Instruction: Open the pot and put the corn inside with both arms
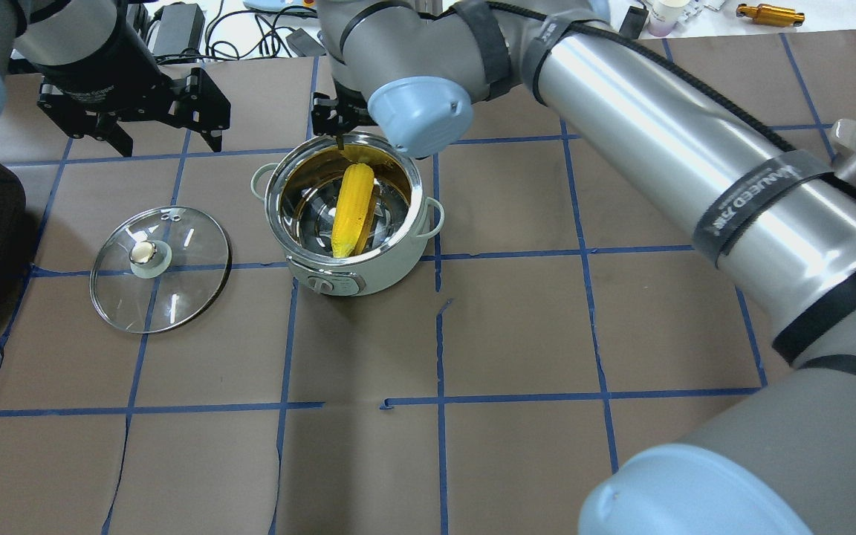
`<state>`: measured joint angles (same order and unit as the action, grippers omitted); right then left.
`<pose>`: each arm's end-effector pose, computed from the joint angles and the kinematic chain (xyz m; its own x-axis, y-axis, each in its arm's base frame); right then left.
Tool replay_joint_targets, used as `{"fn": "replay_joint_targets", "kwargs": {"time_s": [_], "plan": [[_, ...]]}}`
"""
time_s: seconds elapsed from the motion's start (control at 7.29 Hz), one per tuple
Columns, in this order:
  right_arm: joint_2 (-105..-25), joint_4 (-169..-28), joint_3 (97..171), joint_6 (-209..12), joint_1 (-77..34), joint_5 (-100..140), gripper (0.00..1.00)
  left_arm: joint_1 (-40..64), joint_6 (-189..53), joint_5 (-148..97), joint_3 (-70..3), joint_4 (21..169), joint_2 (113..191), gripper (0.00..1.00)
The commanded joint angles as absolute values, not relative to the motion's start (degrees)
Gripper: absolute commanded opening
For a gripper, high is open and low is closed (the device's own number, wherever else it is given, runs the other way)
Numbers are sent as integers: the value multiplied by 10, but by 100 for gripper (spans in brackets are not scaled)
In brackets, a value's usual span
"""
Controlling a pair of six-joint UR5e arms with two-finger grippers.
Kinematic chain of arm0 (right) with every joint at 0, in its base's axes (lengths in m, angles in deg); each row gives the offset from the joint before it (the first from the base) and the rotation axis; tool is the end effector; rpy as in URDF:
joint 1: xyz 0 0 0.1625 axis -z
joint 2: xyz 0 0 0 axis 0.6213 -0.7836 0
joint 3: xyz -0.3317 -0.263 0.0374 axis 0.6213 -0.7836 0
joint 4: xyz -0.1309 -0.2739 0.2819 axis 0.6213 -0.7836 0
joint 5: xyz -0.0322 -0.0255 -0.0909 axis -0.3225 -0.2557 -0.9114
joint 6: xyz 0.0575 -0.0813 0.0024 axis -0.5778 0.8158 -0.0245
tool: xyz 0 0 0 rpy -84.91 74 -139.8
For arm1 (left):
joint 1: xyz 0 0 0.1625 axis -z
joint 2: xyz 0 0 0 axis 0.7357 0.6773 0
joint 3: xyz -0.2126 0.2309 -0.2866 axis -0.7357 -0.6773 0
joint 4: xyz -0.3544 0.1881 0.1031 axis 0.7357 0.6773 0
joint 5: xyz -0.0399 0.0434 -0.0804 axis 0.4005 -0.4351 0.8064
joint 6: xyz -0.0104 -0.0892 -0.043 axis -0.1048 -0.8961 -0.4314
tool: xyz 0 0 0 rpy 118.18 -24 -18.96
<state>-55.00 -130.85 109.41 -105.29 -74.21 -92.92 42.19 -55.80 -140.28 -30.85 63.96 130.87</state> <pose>0.3995 -0.6100 0.3937 -0.9966 0.0096 -0.0822 0.0233 0.9856 -0.1674 -0.1236 -0.4940 0.5238 -0.9969 -0.0570 -0.0535 -0.0489 0.9886 -0.1427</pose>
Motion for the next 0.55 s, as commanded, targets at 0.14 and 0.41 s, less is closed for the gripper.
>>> {"fn": "replay_joint_targets", "kwargs": {"time_s": [0.14, 0.41], "plan": [[-649, -1207, 1143, -956, -595, -926, 100, 422, -558, -1401, -304, 630, 1312, 100], [-750, -1208, 1258, -864, -517, -934, 100, 423, -552, -1390, -303, 628, 1321, 100]]}}
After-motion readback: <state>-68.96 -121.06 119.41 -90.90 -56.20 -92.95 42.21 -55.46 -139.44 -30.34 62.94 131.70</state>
